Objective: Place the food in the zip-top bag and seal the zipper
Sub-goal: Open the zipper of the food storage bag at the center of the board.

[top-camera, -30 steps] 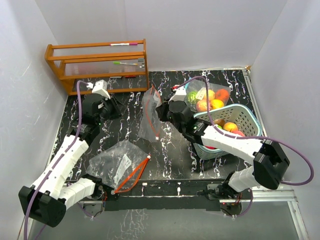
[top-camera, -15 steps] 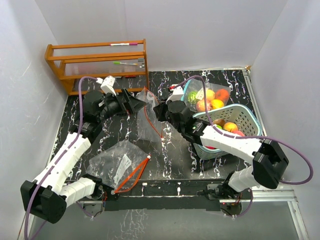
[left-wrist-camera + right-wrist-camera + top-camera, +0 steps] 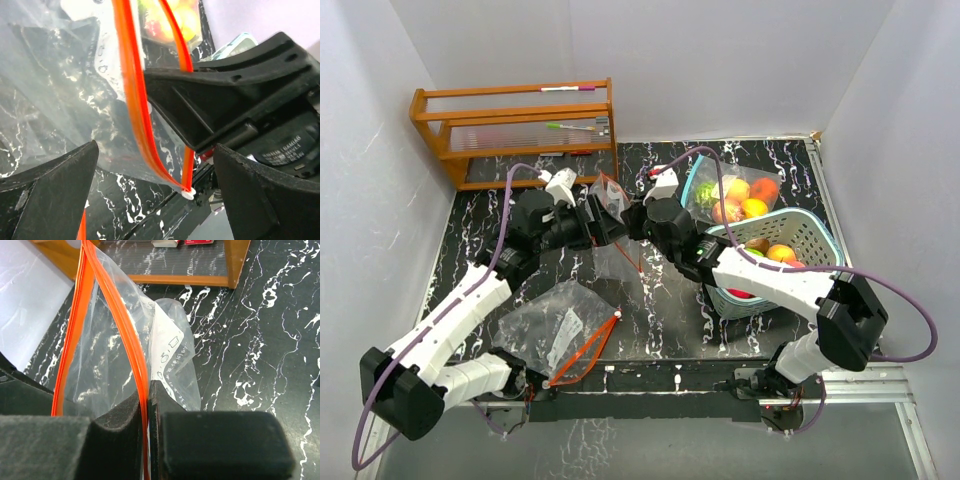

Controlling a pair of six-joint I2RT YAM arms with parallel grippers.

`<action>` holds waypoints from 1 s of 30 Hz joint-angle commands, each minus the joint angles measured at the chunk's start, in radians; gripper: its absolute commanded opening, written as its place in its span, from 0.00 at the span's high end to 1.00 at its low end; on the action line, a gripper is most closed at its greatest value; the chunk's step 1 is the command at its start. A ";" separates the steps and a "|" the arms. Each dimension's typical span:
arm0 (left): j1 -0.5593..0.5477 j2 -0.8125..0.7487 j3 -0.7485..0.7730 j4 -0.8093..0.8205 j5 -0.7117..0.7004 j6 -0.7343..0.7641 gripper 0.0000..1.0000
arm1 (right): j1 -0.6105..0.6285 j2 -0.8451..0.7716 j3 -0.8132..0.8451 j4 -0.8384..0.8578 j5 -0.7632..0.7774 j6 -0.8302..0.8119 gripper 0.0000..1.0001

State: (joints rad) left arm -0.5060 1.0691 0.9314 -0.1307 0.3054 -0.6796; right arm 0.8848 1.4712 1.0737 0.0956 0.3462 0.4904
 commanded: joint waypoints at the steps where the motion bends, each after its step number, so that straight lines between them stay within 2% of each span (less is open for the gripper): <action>1: -0.011 0.009 0.009 -0.051 -0.077 -0.013 0.03 | 0.012 -0.013 0.050 0.036 0.036 -0.031 0.92; 3: -0.010 0.012 -0.004 -0.045 -0.094 -0.025 0.07 | 0.015 -0.021 0.041 0.041 0.039 -0.032 0.92; 6: -0.012 0.004 -0.023 -0.045 -0.144 -0.038 0.19 | 0.017 -0.039 0.022 0.049 0.040 -0.032 0.92; 8: -0.012 -0.009 -0.038 -0.035 -0.179 -0.042 0.23 | 0.018 -0.054 0.010 0.050 0.045 -0.033 0.92; 14: -0.014 0.048 -0.061 0.044 -0.168 -0.062 0.37 | 0.021 -0.097 -0.019 0.054 0.041 -0.033 0.92; 15: -0.014 0.059 -0.062 0.054 -0.169 -0.060 0.44 | 0.023 -0.101 -0.021 0.055 0.040 -0.035 0.92; 18: -0.015 0.076 -0.060 0.068 -0.195 -0.042 0.81 | 0.027 -0.121 -0.031 0.050 0.042 -0.034 0.92; 20: -0.015 0.081 -0.050 0.067 -0.221 -0.019 0.97 | 0.028 -0.132 -0.039 0.050 0.038 -0.033 0.92; 21: -0.015 0.085 -0.042 0.063 -0.234 -0.004 1.00 | 0.029 -0.138 -0.045 0.050 0.039 -0.032 0.92; 25: -0.015 0.095 0.010 0.004 -0.294 0.089 1.00 | 0.029 -0.163 -0.065 0.010 0.091 -0.023 0.92; 30: -0.015 0.036 0.089 -0.161 -0.476 0.255 1.00 | 0.029 -0.222 -0.102 -0.132 0.323 0.013 0.92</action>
State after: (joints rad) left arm -0.5194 1.1713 0.9329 -0.1761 -0.0063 -0.5797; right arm 0.9119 1.3216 0.9943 0.0387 0.4599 0.4774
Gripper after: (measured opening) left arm 0.009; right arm 0.077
